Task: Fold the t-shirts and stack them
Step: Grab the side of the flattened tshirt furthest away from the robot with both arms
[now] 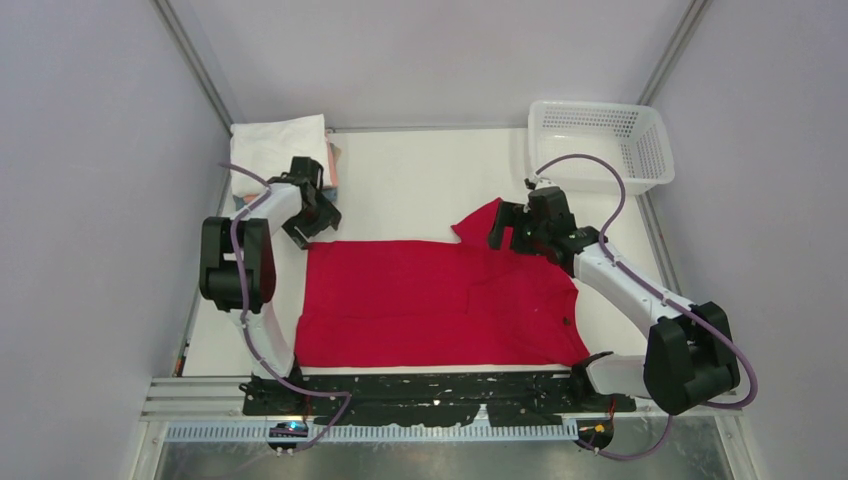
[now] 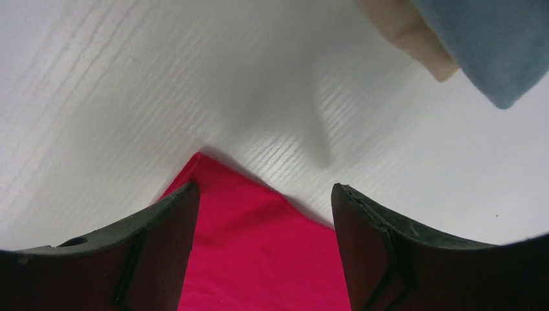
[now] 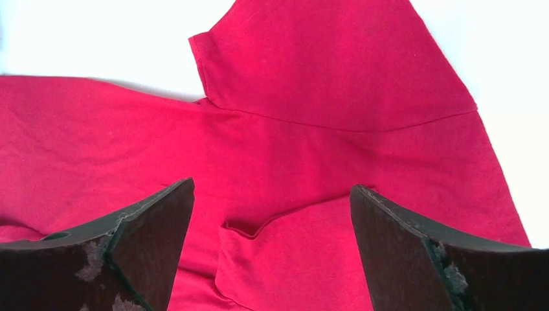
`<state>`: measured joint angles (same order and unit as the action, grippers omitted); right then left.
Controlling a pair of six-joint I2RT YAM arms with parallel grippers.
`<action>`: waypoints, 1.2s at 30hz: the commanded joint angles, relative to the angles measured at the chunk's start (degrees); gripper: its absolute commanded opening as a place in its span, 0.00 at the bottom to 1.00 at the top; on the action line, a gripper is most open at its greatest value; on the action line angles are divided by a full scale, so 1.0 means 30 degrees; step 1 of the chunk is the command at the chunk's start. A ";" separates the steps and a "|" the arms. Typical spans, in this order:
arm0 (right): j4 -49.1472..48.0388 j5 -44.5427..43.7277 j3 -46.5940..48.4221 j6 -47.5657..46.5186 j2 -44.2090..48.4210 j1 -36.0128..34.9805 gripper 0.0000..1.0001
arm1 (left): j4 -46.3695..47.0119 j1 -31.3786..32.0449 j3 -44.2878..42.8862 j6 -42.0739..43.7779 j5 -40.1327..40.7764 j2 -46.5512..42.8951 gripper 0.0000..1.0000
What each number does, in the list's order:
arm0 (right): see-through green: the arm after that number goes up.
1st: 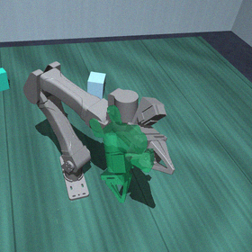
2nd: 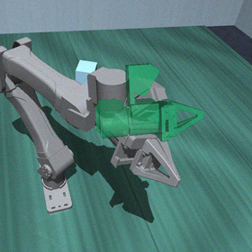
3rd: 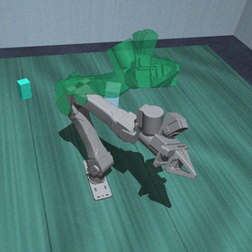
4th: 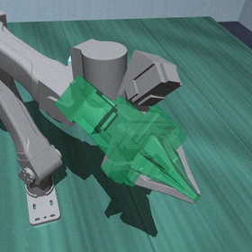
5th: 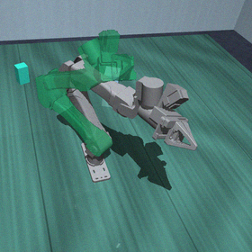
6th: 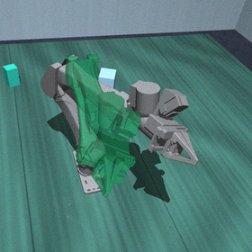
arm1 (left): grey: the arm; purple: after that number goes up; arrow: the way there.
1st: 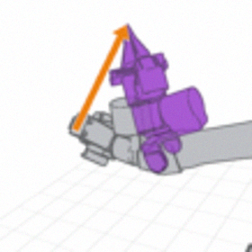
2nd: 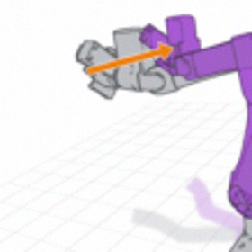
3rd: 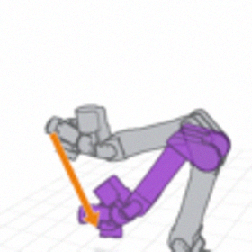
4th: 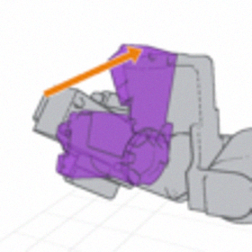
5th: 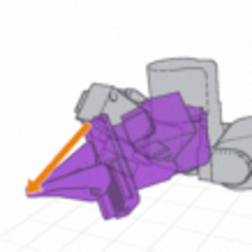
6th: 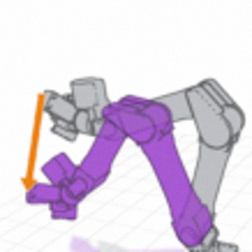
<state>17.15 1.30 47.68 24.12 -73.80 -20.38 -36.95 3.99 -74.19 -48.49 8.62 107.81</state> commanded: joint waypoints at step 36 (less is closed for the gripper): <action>-0.2490 0.2651 -0.3203 0.2282 -0.4149 0.2696 0.95 | -0.1964 0.0628 -0.1344 -0.2598 0.2054 -0.0256 0.74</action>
<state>6.61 9.50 39.53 29.30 -83.72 -14.35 -42.54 5.19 -75.64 -55.35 14.92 107.79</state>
